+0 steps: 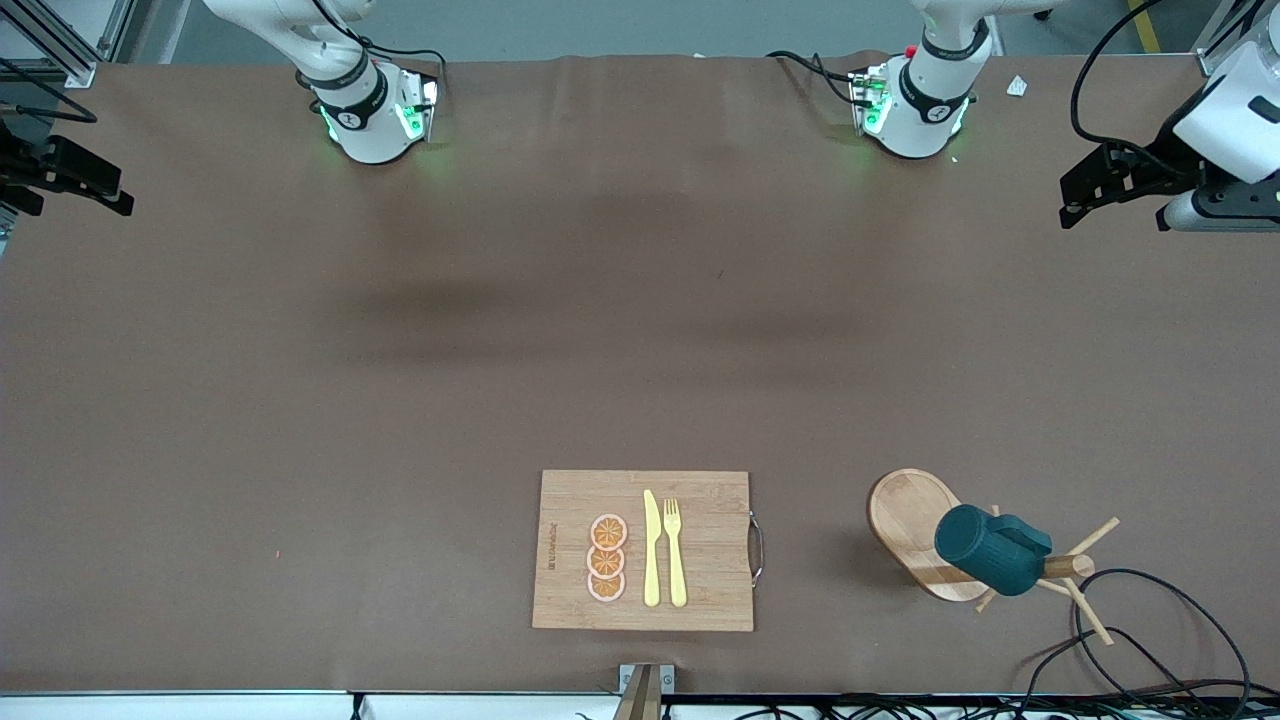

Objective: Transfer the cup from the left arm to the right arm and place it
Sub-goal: 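Reach the left gripper toward the teal mug on the wooden stand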

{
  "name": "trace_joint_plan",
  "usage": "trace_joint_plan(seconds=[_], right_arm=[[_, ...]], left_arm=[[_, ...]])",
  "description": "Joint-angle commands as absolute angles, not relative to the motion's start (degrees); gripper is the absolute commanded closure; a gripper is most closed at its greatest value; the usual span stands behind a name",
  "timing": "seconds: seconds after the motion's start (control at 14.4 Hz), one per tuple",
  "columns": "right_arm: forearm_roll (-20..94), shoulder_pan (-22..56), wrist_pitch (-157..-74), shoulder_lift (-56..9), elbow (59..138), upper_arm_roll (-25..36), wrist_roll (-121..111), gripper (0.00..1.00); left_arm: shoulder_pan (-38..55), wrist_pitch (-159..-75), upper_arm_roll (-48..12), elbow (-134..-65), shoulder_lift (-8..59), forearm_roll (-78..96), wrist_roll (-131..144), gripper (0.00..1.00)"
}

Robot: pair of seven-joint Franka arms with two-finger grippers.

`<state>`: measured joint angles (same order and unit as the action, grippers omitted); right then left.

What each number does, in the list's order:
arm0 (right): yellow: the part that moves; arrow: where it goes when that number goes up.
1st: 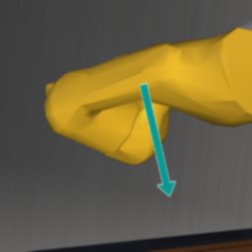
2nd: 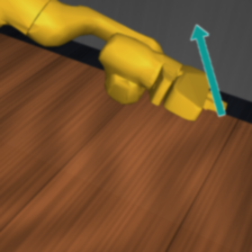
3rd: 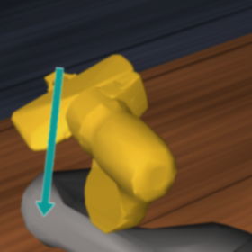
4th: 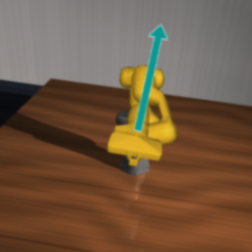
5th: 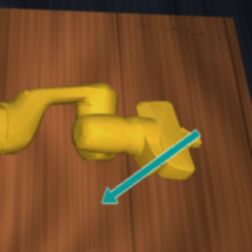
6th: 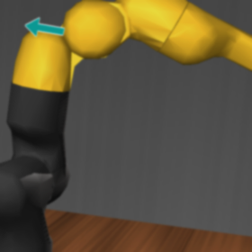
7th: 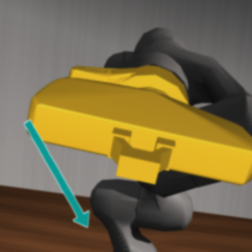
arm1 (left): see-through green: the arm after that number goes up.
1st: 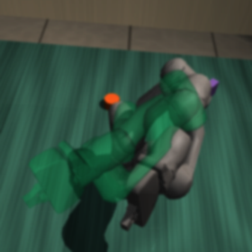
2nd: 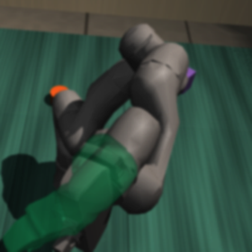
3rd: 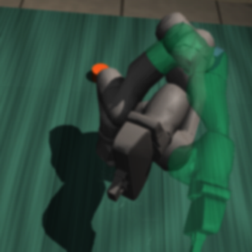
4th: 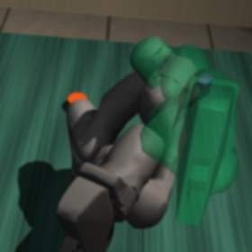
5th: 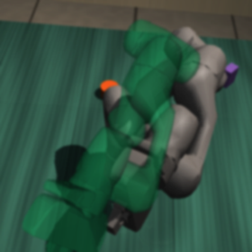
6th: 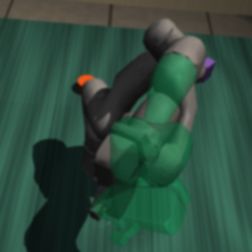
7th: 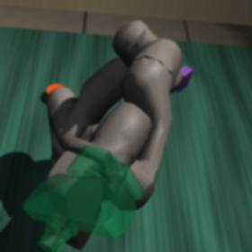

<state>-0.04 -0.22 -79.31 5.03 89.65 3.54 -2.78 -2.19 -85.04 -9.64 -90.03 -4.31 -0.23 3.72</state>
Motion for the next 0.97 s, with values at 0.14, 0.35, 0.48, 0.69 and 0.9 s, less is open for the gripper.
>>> trace_joint_plan(seconds=[0.14,0.35,0.48,0.69,0.9], right_arm=[[0.8,-0.2,-79.5,6.3,90.7,3.6,-2.9,0.00],[0.8,-0.2,-79.5,6.3,90.7,3.6,-2.9,0.00],[0.8,-0.2,-79.5,6.3,90.7,3.6,-2.9,0.00],[0.8,-0.2,-79.5,6.3,90.7,3.6,-3.0,0.00],[0.8,-0.2,-79.6,6.3,90.7,3.6,-3.0,0.00]], left_arm=[[-2.5,-83.8,-9.7,-88.1,-3.7,0.4,2.7,0.00],[-2.5,-83.8,-9.6,-83.1,1.3,0.4,3.0,0.00],[-3.8,-84.0,-9.6,-81.6,4.3,0.8,3.6,0.00],[-7.3,-87.8,-9.5,-81.6,8.0,6.9,7.9,0.00],[-9.2,-94.2,-9.5,-81.6,11.6,9.4,12.7,0.00]])
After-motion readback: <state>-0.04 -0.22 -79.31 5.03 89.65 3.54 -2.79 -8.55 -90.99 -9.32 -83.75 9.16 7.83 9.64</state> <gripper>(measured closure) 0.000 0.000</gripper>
